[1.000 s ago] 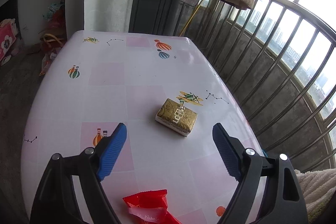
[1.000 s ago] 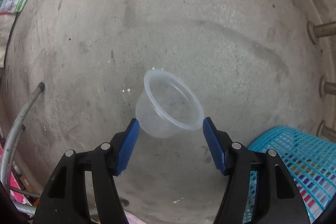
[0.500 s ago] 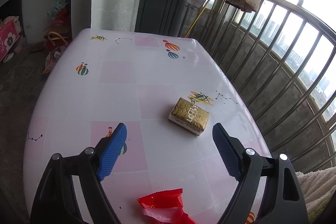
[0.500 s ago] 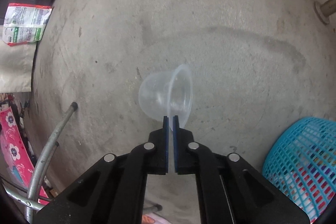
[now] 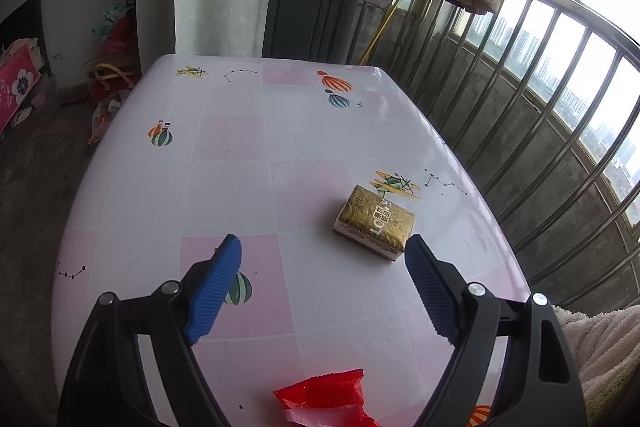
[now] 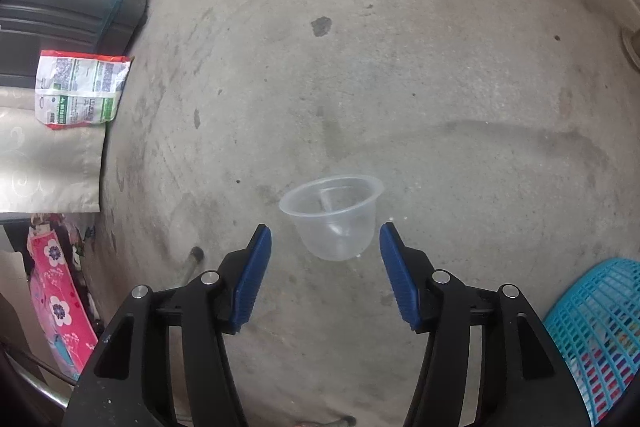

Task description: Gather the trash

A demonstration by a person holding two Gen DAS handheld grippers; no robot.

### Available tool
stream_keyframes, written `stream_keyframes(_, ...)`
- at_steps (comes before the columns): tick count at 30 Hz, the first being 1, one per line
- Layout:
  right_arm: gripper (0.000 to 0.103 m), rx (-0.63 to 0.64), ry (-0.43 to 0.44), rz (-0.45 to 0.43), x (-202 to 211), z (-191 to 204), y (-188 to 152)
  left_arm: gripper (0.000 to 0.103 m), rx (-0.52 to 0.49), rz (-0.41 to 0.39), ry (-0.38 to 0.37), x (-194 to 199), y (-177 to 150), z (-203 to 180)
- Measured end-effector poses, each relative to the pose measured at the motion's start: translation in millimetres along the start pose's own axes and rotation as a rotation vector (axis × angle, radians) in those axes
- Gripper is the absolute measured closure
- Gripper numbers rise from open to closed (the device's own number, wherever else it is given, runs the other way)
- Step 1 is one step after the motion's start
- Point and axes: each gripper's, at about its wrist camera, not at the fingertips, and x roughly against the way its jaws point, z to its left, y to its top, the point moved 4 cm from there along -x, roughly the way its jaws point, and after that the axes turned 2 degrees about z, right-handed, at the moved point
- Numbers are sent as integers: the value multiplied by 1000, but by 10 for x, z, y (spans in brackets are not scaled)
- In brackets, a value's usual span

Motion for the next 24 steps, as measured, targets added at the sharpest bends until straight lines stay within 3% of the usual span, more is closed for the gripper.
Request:
stream_keyframes(3, 46, -1, -12, 18, -73, 108, 58, 22, -2, 8, 11, -39, -5, 5)
stream_keyframes(6, 46, -59, -84, 48, -215, 88, 132, 22, -1, 16, 17, -71, -6, 8)
stream_keyframes(13, 47, -269, -61, 135, -539, -117, 205, 22, -21, 33, 41, -99, -6, -17)
stream_keyframes(19, 69, -307, -51, 255, -755, -248, -16, 22, -18, 30, 47, -102, 14, -4)
stream_keyframes(24, 96, -283, -59, 298, -859, -304, -239, 22, -19, 23, 47, -83, 3, -5)
